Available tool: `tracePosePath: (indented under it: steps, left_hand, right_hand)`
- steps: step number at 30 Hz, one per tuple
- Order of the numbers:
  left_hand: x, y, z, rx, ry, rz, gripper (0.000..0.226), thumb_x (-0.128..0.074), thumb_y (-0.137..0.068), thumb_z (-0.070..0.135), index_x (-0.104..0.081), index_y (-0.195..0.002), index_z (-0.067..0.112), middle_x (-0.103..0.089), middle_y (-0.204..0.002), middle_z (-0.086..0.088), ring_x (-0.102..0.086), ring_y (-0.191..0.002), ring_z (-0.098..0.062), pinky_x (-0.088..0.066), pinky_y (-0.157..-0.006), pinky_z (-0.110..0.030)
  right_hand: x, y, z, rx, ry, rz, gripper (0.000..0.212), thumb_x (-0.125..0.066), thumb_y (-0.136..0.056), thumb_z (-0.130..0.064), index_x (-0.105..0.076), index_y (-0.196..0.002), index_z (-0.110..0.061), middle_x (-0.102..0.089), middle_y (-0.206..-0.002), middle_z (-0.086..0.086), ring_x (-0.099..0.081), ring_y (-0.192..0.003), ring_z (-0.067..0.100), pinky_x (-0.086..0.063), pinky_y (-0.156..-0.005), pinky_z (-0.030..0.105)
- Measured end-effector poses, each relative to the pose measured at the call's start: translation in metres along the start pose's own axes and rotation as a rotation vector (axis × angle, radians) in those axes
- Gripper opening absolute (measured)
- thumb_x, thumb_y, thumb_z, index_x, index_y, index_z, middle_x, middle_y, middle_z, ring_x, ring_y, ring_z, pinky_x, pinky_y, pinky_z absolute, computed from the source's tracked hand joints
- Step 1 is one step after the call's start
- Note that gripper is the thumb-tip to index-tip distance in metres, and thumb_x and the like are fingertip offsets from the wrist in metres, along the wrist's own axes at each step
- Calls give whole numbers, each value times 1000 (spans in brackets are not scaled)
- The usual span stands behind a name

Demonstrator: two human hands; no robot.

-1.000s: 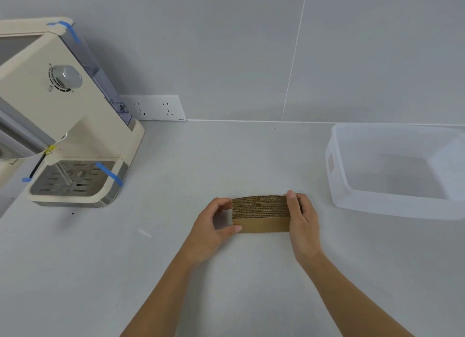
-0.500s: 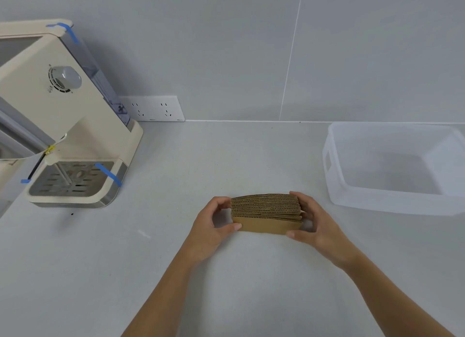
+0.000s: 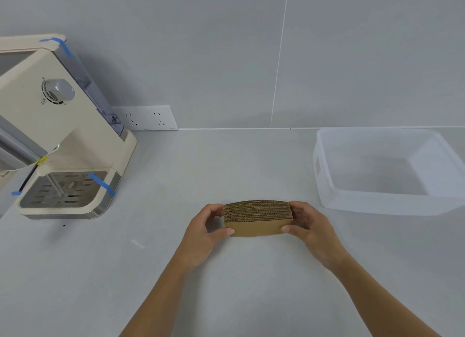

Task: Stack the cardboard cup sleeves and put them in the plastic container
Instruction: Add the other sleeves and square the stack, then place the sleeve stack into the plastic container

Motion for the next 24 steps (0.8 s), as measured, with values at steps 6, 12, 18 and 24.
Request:
tracePosePath:
  steps: [6, 12, 18, 24]
  left_hand:
    - [-2, 0, 9, -7, 63, 1, 42, -78, -65, 19, -62, -103, 24, -67, -107, -1, -59, -106, -21, -47, -95, -35]
    - [-6, -1, 46, -63, 169, 38, 41, -70, -68, 23, -62, -108, 22, -70, -103, 7, -64, -96, -7, -50, -83, -22]
    - [-28, -11, 107, -168, 305, 61, 30, -64, -82, 2, -62, -104, 23, -74, -92, 15, -66, -90, 1, -49, -74, -10]
    - [-77, -26, 172, -254, 343, 41, 29, -63, -84, 4, -62, -109, 17, -69, -98, 7, -65, -85, 5, -50, -75, -10]
  right_hand:
    - [3, 1, -8, -6, -102, 38, 38, -66, -74, 8, -63, -96, -22, -69, -100, 5, -64, -89, 25, -50, -82, 33]
    - [17, 5, -44, 69, -224, 123, 30, -65, -78, 4, -62, -94, -21, -69, -95, 1, -65, -86, 13, -50, -75, 23]
    - [57, 4, -94, 198, -313, 206, 25, -63, -79, 3, -63, -96, -15, -70, -90, 1, -67, -79, 3, -52, -67, 13]
    - [119, 6, -127, 271, -368, 288, 21, -63, -79, -1, -63, -96, -14, -69, -93, 5, -66, -85, 13, -51, -74, 18]
Point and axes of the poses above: each hand's wrist, its own y-axis away from the middle knuckle, its own x-axis out of the back of the hand, z = x × y, the point moved 6 cm from there along -y, towards the middle knuckle
